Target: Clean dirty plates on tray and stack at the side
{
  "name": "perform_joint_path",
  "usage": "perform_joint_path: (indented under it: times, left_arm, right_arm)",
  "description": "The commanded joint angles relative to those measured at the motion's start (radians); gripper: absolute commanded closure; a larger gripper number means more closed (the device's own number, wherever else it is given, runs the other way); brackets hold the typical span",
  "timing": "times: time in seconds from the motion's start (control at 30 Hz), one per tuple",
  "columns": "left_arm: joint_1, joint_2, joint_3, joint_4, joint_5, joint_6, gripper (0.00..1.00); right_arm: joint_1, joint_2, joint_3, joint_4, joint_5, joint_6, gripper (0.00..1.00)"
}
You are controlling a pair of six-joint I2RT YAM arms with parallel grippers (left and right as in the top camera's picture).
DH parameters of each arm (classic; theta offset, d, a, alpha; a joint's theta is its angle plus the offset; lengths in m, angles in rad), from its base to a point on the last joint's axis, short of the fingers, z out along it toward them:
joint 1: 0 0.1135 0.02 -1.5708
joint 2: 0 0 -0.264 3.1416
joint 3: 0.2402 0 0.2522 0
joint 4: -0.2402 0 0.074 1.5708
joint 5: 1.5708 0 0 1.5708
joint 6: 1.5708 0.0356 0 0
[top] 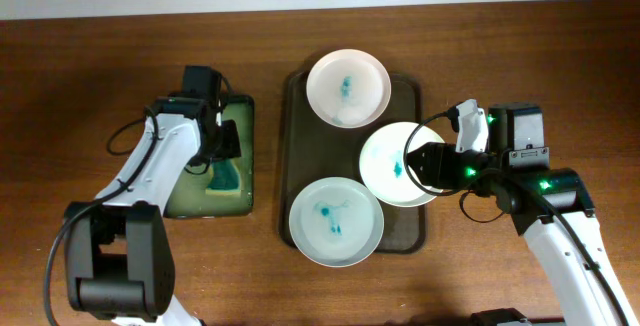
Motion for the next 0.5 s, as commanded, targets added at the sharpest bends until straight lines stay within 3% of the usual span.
perform_joint_path:
  times: [0.0, 0.07, 0.1, 0.17, 0.37, 0.4, 0.47]
  left_arm:
    - [0.002, 0.018, -0.04, 0.034, -0.073, 0.012, 0.52]
    - [0.0, 0.063, -0.097, 0.108, 0.009, 0.012, 0.6]
    - [0.0, 0.095, -0.116, 0.121, 0.05, 0.012, 0.76]
    - [0.001, 0.144, -0.119, 0.119, 0.06, 0.012, 1.0]
    - [0.001, 0.062, 0.052, -0.04, 0.06, 0.029, 1.0]
    - [-0.001, 0.049, 0.083, -0.064, 0.06, 0.04, 1.0]
    - [-0.013, 0.009, 0.193, -0.134, 0.067, 0.061, 1.0]
  right_arm:
    - [-0.006, 0.001, 0.016, -0.007, 0.032, -0.008, 0.43]
    - [-0.006, 0.001, 0.016, -0.016, 0.114, -0.007, 0.43]
    - [-0.006, 0.001, 0.016, -0.021, 0.127, -0.007, 0.43]
    - [-0.007, 0.003, 0.016, -0.042, 0.219, 0.027, 0.43]
    - [-0.028, 0.062, 0.016, -0.044, 0.306, 0.08, 0.43]
    - [-0.049, 0.084, 0.016, -0.04, 0.305, 0.08, 0.45]
    - [-0.117, 0.18, 0.016, -0.01, 0.247, 0.047, 0.6]
